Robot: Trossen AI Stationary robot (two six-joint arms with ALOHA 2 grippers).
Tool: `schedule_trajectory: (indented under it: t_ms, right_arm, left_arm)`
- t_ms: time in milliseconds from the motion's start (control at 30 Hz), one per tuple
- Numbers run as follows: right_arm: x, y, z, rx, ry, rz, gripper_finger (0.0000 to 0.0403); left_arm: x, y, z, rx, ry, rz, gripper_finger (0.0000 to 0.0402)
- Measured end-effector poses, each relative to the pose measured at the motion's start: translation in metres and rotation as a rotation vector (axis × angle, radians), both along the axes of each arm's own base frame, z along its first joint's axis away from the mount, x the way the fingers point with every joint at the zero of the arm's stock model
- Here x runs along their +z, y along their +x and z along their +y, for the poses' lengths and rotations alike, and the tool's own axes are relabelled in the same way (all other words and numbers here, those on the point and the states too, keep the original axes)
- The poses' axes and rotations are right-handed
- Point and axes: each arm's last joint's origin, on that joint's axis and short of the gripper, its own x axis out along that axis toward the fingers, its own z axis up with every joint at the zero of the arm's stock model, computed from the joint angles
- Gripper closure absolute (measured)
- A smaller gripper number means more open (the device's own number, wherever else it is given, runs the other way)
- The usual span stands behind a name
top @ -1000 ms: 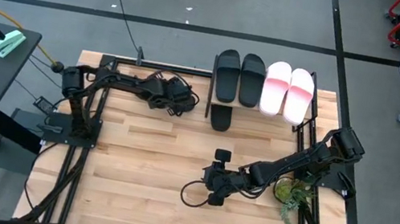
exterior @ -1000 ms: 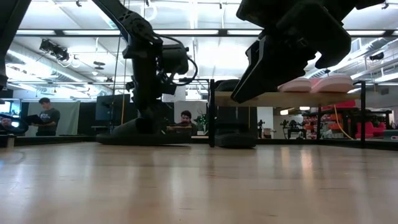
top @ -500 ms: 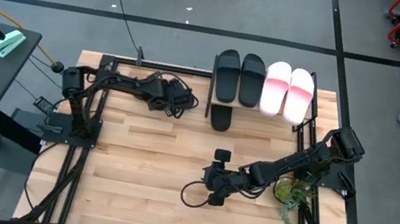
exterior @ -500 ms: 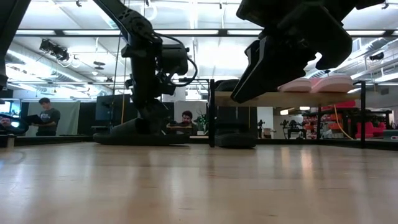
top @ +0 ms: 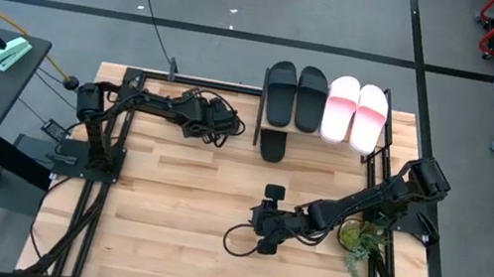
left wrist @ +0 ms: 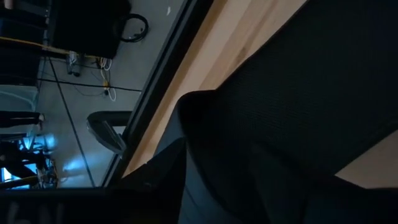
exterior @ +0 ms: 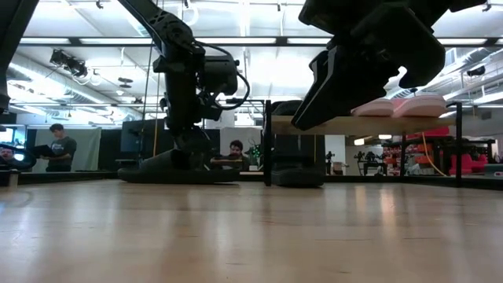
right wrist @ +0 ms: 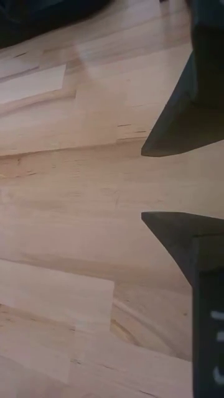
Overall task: Pick and place slides into the shelf
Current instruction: Put the black slide under the shelf
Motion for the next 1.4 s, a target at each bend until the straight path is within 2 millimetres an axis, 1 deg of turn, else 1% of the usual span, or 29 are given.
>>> schedule_trajectory:
  t_ms: [100,300,467,600,800,900,1000,1100,1133,1267,1400]
  right_arm:
    - [0.0,0.0,0.0,0.0,0.0,0.0,0.0243]
    - [0.0,0.0,0.0,0.0,0.0,0.0,0.0243]
    - [0.0,0.0,0.0,0.0,0.0,0.0,0.0243]
    - [0.0,0.0,0.0,0.0,0.0,0.0,0.0243]
    - [0.0,0.0,0.0,-0.004,0.005,-0.001,0.0243]
    - [0.0,0.0,0.0,-0.005,0.005,-0.001,0.0243]
    - [0.0,0.0,0.0,-0.005,0.005,-0.001,0.0243]
    - [0.0,0.0,0.0,-0.005,0.005,-0.001,0.0243]
    - [0.0,0.0,0.0,-0.005,0.005,-0.001,0.0243]
    - [0.0,0.001,-0.002,-0.001,-0.011,-0.001,0.0243]
    - [0.004,0.007,-0.011,-0.015,-0.13,-0.047,0.0243]
  left_arm:
    - [0.0,-0.001,0.002,0.013,0.0,-0.006,0.0206]
    - [-0.001,-0.011,0.01,0.093,-0.014,0.012,0.0195]
    - [-0.001,-0.018,0.018,0.166,-0.017,-0.009,0.0203]
    - [-0.001,-0.021,0.025,0.191,-0.016,-0.013,0.0216]
    - [-0.001,-0.027,0.035,0.227,-0.02,-0.014,0.0245]
    - [-0.002,-0.028,0.039,0.236,-0.064,-0.029,0.027]
    - [-0.003,-0.029,0.04,0.22,-0.08,-0.01,0.0314]
    - [-0.002,-0.029,0.038,0.178,-0.085,0.034,0.0374]
    - [-0.003,-0.029,0.038,0.167,-0.086,0.044,0.0384]
    - [-0.003,-0.026,0.032,0.139,-0.097,0.05,0.0379]
    - [-0.004,-0.016,0.012,0.028,-0.188,0.062,0.0387]
